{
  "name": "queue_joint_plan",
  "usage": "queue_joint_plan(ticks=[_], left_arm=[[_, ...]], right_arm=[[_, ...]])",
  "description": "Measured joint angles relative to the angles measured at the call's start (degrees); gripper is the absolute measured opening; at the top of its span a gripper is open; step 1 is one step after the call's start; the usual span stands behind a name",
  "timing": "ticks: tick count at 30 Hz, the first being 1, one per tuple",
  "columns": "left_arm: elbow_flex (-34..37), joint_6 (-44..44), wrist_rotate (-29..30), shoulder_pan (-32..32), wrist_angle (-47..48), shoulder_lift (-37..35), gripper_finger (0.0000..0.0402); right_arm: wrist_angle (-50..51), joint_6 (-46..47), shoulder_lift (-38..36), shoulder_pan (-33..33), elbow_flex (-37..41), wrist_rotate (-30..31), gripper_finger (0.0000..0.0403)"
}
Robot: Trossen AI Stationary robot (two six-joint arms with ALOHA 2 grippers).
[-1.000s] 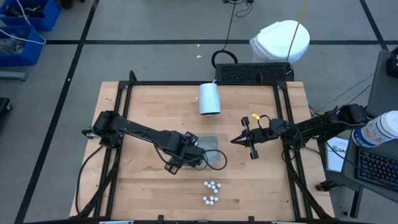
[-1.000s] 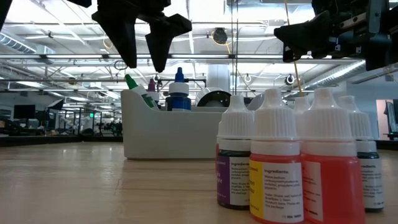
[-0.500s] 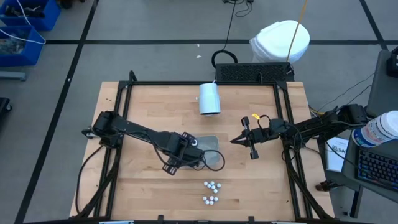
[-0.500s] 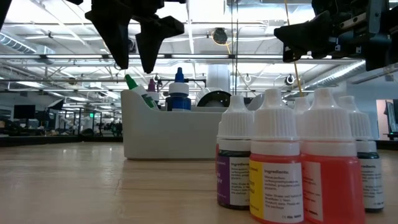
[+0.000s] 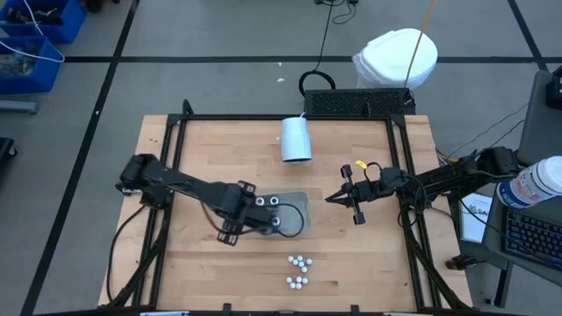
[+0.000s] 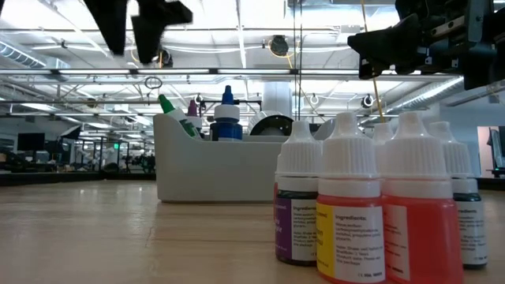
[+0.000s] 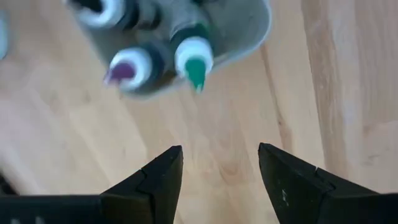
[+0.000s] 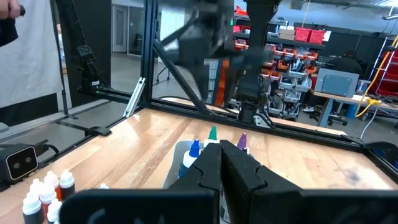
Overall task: Pick & Place food coloring
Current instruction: Adjust the large green food coloring bottle on the gray bin
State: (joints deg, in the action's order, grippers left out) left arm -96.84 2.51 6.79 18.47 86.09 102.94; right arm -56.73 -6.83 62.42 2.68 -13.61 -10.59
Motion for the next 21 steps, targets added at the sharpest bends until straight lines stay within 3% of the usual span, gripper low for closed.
queue_joint_plan(ticks=[3, 5, 8, 12, 14, 21], left_arm=[[1.5, 5.1, 4.4, 1.9, -0.8, -5.4, 0.0216], [6.2, 8.0, 8.9, 3.5, -7.3, -10.3, 0.0216], [19.1, 7.5, 13.0, 5.4, -25.0, -18.8, 0.0214], [36.4, 0.8, 10.7, 6.0, -53.2, -27.7, 0.0214], [41.6, -0.5, 9.0, 6.0, -62.2, -29.9, 0.0214], [45.9, 0.6, 9.3, 3.4, -65.1, -27.2, 0.0214]], right_arm=[[0.0, 0.0, 0.0, 0.0, 0.0, 0.0, 0.0], [-0.2, -0.1, 0.0, 0.0, 0.0, 0.0, 0.0], [-0.2, -0.1, 0.0, 0.0, 0.0, 0.0, 0.0], [0.0, -0.1, 0.0, 0.0, 0.0, 0.0, 0.0], [0.0, -0.1, 0.0, 0.0, 0.0, 0.0, 0.0], [0.0, -0.4, 0.0, 0.0, 0.0, 0.0, 0.0]])
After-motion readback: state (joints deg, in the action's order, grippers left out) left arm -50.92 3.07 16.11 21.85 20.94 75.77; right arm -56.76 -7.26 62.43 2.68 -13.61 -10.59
